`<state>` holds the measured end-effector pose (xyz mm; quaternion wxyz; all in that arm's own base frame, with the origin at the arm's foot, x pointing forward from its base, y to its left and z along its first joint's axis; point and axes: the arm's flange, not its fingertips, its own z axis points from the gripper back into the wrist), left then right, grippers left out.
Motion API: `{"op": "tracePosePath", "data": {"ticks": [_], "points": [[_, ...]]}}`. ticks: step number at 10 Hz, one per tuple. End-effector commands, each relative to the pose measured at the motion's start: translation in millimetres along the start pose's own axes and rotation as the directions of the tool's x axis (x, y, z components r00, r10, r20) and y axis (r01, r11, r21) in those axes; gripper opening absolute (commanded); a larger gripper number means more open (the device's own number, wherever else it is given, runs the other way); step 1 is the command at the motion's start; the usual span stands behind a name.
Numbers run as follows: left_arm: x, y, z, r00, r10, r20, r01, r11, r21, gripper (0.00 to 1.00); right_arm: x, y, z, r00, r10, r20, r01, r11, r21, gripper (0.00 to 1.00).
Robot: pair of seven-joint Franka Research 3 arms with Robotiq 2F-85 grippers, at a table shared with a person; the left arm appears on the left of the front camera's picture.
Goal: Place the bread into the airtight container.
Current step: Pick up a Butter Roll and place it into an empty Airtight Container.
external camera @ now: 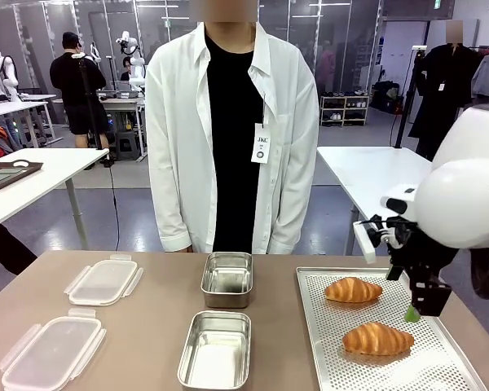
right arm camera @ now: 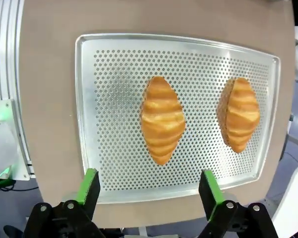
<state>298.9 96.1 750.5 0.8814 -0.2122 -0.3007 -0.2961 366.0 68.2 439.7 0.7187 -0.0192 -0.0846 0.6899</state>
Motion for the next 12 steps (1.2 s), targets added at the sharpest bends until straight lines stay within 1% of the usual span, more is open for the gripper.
{"op": "tracePosePath", "data": {"ticks": [1, 3, 7, 8, 9, 11, 12], "points": [[1, -1, 1, 1.000, -0.018, -0.004, 0.018, 1.000, -0.004, 1.00, 1, -5, -26, 0.998, 0.003, -0.055, -0.004, 1.000, -0.007, 1.00], [1, -1, 1, 1.000, -0.018, -0.004, 0.018, 1.000, -0.004, 1.00, 2, -13, -50, 0.999, -0.002, -0.049, 0.002, 1.000, 0.014, 1.00], [1, -1, 1, 1.000, -0.018, -0.004, 0.018, 1.000, -0.004, 1.00, 1, -27, -90, 0.997, 0.014, -0.081, -0.012, 1.000, 0.024, 1.00], [1, -1, 1, 1.000, -0.018, -0.004, 0.018, 1.000, -0.004, 1.00, 1, -31, -97, 0.997, 0.004, -0.080, -0.001, 0.999, 0.035, 1.00], [1, -1, 1, 1.000, -0.018, -0.004, 0.018, 1.000, -0.004, 1.00, 1, -33, -104, 0.995, 0.000, -0.097, 0.003, 1.000, 0.029, 1.00], [1, -1, 1, 1.000, -0.018, -0.004, 0.018, 1.000, -0.004, 1.00, -3, -38, -116, 0.995, -0.032, -0.089, 0.036, 0.998, 0.050, 1.00], [1, -1, 1, 1.000, -0.018, -0.004, 0.018, 1.000, -0.004, 1.00, -4, -40, -119, 0.996, -0.022, -0.090, 0.025, 0.999, 0.038, 1.00]]}}
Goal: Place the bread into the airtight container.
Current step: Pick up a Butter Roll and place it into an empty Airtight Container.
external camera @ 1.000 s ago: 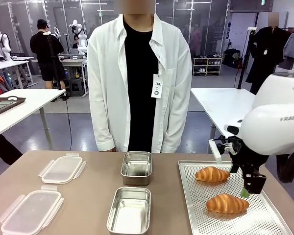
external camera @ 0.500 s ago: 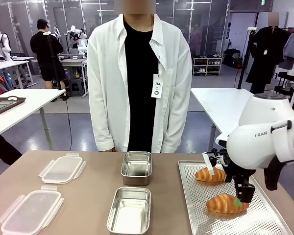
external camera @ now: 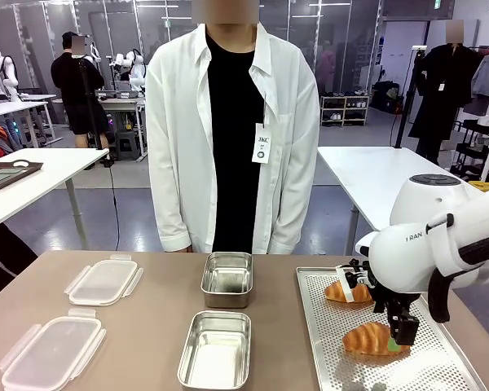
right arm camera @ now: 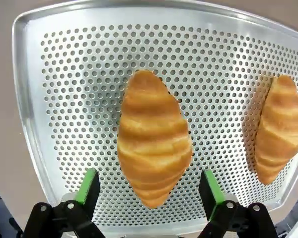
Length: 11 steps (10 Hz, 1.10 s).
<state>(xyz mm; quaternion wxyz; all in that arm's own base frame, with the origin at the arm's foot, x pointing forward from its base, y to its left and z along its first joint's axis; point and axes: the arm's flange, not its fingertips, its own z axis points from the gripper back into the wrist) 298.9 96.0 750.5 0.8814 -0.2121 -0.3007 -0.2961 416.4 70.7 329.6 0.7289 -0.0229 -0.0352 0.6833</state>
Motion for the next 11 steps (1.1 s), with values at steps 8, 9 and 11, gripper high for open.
{"op": "tracePosePath", "data": {"ticks": [8, 9, 11], "points": [[1, -1, 1, 1.000, -0.018, -0.004, 0.018, 1.000, -0.004, 1.00, 6, -21, -36, 1.000, -0.018, 0.000, 0.018, 1.000, 0.010, 0.91], [1, -1, 1, 1.000, -0.018, -0.004, 0.018, 1.000, -0.004, 1.00, 6, -23, -37, 1.000, -0.017, -0.005, 0.017, 1.000, 0.009, 0.81], [1, -1, 1, 1.000, -0.018, -0.004, 0.018, 1.000, -0.004, 1.00, 7, -24, -35, 1.000, -0.022, 0.005, 0.021, 1.000, 0.016, 0.61]]}}
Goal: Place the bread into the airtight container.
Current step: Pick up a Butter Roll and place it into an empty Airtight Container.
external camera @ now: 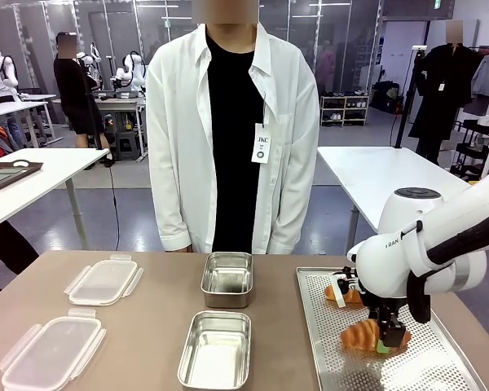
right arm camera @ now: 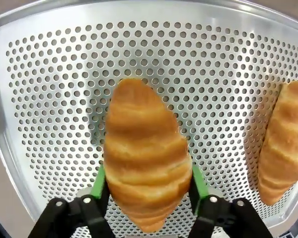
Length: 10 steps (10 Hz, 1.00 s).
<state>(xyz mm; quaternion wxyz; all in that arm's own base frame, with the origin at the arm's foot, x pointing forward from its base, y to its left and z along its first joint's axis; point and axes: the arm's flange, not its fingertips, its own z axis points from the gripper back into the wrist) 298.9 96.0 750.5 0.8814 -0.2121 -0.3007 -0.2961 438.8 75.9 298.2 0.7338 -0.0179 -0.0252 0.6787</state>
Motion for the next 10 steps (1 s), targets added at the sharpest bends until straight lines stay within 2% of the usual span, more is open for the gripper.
{"op": "tracePosePath", "data": {"ticks": [1, 3, 6, 8, 10], "points": [[1, -1, 1, 1.000, -0.018, -0.004, 0.018, 1.000, -0.004, 1.00, 2, -4, 2, 1.000, -0.015, 0.018, 0.016, 1.000, -0.004, 0.51], [1, -1, 1, 1.000, -0.018, -0.004, 0.018, 1.000, -0.004, 1.00, 5, -1, 23, 0.999, -0.037, 0.012, 0.037, 0.999, -0.006, 0.32], [1, -1, 1, 1.000, -0.018, -0.004, 0.018, 1.000, -0.004, 1.00, 23, 3, 83, 0.996, -0.086, -0.017, 0.086, 0.996, -0.029, 0.32], [1, -1, 1, 1.000, -0.018, -0.004, 0.018, 1.000, -0.004, 1.00, 52, 19, 114, 0.996, -0.092, -0.002, 0.091, 0.994, -0.055, 0.32], [1, -1, 1, 1.000, -0.018, -0.004, 0.018, 1.000, -0.004, 1.00, 92, 35, 128, 0.991, -0.135, 0.020, 0.136, 0.990, -0.040, 0.32]]}}
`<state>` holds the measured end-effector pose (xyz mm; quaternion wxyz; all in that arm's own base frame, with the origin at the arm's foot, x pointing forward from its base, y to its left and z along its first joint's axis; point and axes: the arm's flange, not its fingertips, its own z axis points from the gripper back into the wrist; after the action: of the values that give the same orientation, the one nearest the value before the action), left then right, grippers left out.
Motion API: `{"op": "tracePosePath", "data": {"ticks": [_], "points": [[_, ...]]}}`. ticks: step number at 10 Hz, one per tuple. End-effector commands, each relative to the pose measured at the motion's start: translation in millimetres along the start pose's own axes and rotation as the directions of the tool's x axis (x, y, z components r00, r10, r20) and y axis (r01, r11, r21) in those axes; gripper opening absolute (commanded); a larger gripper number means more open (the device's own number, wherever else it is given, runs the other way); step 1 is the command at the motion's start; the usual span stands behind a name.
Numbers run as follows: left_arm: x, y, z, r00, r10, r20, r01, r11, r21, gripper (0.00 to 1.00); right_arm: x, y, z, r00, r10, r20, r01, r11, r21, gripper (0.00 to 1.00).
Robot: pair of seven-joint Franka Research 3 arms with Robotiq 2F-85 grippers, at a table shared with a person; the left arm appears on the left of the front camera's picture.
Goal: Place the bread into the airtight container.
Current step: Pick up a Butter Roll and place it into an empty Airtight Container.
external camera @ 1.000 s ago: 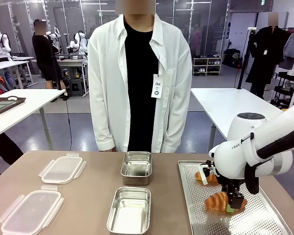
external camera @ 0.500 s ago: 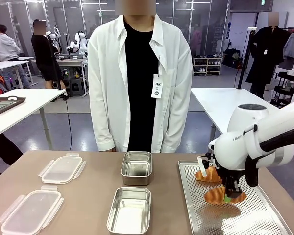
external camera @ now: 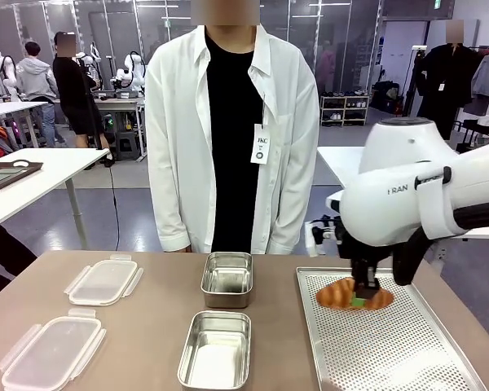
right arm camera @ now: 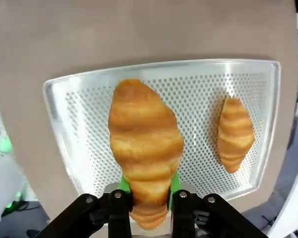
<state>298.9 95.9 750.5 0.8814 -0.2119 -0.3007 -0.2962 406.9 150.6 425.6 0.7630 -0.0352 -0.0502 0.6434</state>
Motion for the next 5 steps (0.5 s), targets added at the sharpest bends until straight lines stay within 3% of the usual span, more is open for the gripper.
{"op": "tracePosePath", "data": {"ticks": [1, 5], "points": [[0, -1, 1, 1.000, -0.018, -0.004, 0.018, 1.000, -0.004, 1.00, 41, 15, 2, 0.996, -0.089, -0.003, 0.089, 0.996, 0.017, 0.32], [0, -1, 1, 1.000, -0.018, -0.004, 0.018, 1.000, -0.004, 1.00, 135, 61, 2, 0.989, -0.143, 0.034, 0.144, 0.990, -0.013, 0.32]]}}
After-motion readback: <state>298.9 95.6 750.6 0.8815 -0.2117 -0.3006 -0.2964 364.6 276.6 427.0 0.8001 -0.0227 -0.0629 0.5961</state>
